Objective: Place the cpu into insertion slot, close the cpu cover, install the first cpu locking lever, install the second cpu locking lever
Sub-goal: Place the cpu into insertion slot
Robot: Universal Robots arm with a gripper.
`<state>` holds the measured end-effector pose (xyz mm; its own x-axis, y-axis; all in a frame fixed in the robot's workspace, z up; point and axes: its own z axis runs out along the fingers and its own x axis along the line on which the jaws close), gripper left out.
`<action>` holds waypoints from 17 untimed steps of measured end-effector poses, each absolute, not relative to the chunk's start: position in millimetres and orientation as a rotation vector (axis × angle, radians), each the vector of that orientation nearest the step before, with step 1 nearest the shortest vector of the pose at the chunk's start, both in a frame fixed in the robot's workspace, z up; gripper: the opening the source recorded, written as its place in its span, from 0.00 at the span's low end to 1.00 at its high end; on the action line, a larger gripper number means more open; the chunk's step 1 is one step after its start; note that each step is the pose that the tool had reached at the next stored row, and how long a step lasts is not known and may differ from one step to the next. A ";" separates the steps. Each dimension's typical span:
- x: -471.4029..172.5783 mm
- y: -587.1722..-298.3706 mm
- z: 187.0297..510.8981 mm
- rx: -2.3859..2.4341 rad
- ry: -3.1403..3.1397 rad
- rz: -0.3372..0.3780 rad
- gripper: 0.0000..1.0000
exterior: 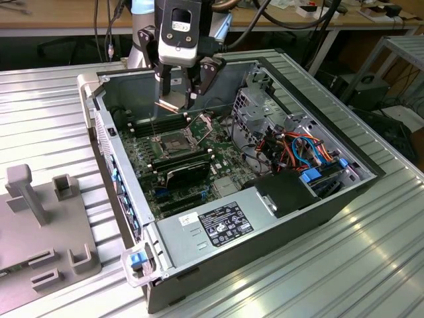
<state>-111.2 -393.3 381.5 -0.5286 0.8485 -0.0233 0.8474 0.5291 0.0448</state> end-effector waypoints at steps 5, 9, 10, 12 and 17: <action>-111.2 -393.2 381.4 1.505 2.709 0.043 0.54; -111.2 -393.2 381.4 1.506 2.709 0.043 0.54; -111.2 -393.2 381.4 1.506 2.709 0.043 0.54; -111.2 -393.2 381.4 1.506 2.709 0.043 0.54; -111.0 -393.1 379.5 1.514 2.704 0.043 0.54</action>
<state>-111.0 -393.1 379.5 -0.5220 0.8526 -0.0234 0.8514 0.5225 0.0448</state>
